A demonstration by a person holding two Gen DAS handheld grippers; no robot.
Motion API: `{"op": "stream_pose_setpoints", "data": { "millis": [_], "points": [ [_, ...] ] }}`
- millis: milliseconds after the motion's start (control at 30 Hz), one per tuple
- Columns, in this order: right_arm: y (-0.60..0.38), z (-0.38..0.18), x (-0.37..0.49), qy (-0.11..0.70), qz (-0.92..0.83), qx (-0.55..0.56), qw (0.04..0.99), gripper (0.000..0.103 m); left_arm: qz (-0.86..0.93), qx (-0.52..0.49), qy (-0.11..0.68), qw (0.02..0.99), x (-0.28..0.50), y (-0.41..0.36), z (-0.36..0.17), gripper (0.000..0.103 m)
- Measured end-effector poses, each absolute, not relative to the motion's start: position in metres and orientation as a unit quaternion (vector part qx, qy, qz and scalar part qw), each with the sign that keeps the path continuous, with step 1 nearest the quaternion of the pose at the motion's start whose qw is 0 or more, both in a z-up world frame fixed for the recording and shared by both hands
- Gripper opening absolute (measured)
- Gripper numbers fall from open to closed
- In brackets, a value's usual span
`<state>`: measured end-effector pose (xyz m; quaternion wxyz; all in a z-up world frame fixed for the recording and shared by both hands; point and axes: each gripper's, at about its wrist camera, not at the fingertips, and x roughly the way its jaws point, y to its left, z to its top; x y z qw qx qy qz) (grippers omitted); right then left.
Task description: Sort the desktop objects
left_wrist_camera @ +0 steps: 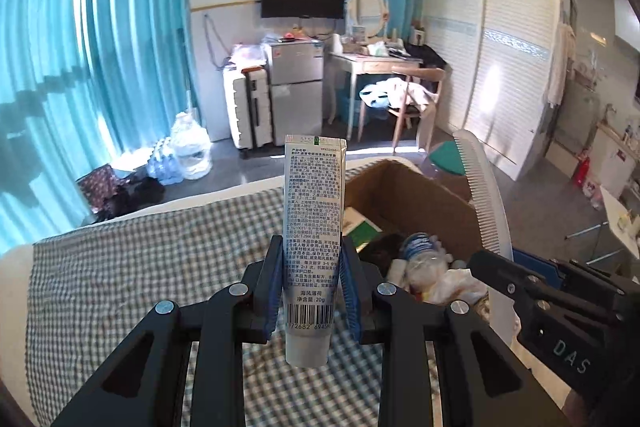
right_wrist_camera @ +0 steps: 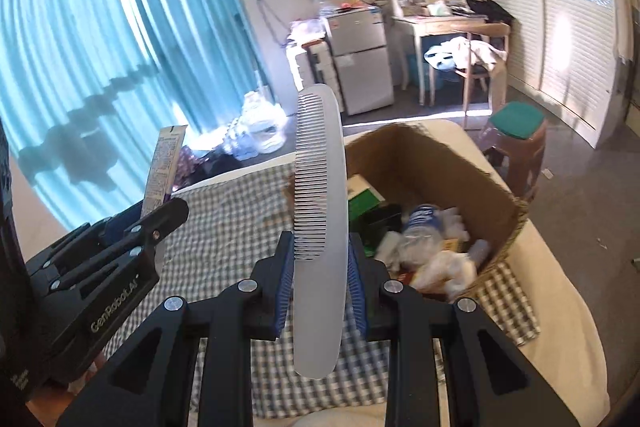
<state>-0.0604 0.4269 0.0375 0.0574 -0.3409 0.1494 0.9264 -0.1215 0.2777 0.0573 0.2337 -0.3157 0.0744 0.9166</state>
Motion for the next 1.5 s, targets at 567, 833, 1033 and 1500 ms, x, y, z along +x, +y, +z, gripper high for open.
{"op": "stream_pose_setpoints", "data": {
  "millis": [567,833,1033,1500],
  "points": [
    [0.542,-0.046,-0.106,0.194,0.886,-0.405,0.114,0.025,0.879,-0.392,0.091,0.255,-0.162,0.397,-0.035,0.032],
    [0.540,-0.034,-0.094,0.223,0.891,-0.370,0.142,0.058,0.911,-0.357,0.057,0.201,-0.167,0.362,-0.018,0.094],
    [0.533,-0.006,-0.082,0.219,0.904,-0.341,0.138,0.058,0.925,-0.346,0.056,0.146,-0.160,0.323,0.005,0.098],
    [0.461,0.082,-0.031,0.169,0.952,-0.244,0.076,0.095,0.953,-0.293,0.037,0.065,-0.104,0.221,0.066,0.103]
  ]
}}
